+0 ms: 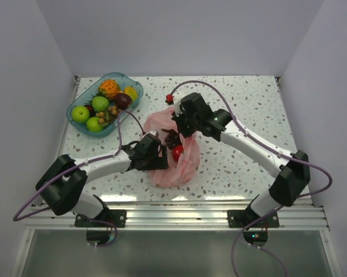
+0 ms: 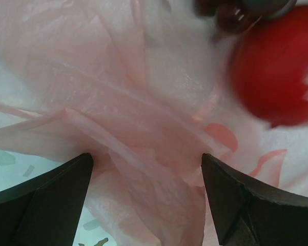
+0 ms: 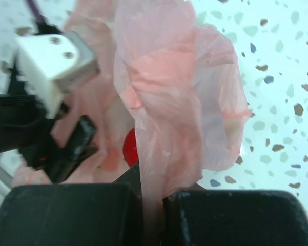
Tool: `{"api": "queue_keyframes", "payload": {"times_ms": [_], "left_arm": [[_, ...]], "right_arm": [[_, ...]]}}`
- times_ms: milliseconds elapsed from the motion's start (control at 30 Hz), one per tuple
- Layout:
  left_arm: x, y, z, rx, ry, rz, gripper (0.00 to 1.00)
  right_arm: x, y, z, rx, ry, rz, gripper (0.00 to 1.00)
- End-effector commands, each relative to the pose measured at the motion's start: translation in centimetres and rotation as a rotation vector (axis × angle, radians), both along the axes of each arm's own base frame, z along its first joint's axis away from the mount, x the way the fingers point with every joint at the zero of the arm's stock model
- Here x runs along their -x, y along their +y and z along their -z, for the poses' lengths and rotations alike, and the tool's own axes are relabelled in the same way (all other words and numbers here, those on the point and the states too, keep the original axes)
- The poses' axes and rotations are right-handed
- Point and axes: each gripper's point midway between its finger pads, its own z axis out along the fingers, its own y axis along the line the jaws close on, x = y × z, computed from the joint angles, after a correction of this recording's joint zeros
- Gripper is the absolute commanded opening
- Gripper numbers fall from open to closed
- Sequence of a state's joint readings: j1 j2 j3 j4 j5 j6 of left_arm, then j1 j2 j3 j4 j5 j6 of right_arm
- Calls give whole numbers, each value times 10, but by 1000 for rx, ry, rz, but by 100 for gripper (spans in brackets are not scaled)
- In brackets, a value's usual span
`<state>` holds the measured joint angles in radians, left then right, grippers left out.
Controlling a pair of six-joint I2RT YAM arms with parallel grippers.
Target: Untie the knot of the plastic bag and take out the fruit
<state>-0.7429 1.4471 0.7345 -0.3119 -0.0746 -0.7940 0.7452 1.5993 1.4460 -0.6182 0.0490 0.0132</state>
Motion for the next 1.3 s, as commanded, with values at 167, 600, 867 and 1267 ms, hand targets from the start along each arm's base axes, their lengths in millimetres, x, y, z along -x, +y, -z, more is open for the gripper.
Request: {"api": "queue_keyframes", "payload": {"times_ms": [167, 600, 867, 1267], "left_arm": [[-6, -1, -7, 34, -44, -60, 92], [-16, 1, -60, 95, -195, -38, 93], [-21, -14, -133, 140, -391, 131, 93], [-38, -59, -173, 236, -528, 241, 93]], "right_arm": [[4, -13, 25, -62, 52, 108, 0], [-25, -72, 94, -102, 160, 382, 0], [-19, -84, 89, -113, 147, 416, 0], [-15, -91, 61, -144, 114, 451, 0]]}}
